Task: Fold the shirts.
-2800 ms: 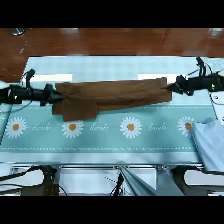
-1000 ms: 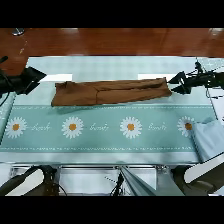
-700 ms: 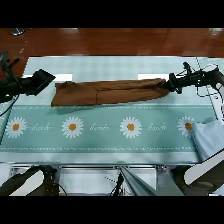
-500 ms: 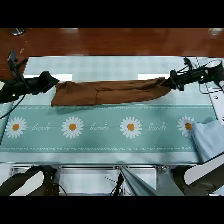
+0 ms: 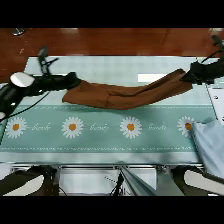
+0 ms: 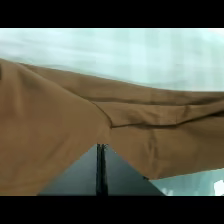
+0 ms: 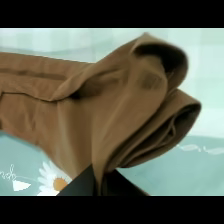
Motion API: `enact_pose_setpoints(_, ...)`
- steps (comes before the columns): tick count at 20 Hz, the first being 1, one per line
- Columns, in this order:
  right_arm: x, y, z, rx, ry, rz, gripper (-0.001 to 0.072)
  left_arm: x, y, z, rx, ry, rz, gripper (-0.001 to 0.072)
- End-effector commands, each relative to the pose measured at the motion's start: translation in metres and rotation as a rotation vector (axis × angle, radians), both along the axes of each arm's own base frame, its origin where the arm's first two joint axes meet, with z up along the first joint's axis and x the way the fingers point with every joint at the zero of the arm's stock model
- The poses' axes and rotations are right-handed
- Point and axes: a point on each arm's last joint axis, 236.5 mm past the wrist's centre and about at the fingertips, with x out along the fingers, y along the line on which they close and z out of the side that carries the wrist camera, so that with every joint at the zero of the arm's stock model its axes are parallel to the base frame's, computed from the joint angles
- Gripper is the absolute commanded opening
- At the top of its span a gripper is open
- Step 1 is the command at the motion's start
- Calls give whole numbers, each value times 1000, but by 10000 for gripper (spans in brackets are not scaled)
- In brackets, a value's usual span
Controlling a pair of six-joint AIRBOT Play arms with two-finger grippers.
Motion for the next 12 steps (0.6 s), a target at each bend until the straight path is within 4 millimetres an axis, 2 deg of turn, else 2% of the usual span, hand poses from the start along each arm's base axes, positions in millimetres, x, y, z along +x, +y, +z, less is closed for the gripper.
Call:
enact_pose_setpoints(1, -44, 16, 38, -45, -92, -1, 22, -9, -87, -11, -7, 22, -168, 16)
enact_pose_setpoints(3, -65, 33, 50, -45, -127, 17, 23, -25, -144, -23, -7, 46, -282, 17)
enact_pose_setpoints(6, -84, 56, 62, -39, -167, 57, 23, -64, -218, -47, -10, 130, -446, 16)
enact_pose_setpoints(9, -90, 77, 69, -29, -193, 103, 23, -109, -274, -72, -4, 228, -576, 17)
enact_pose_setpoints(12, -83, 89, 75, -20, -235, 116, 23, -167, -311, -83, -59, 372, -704, 18)
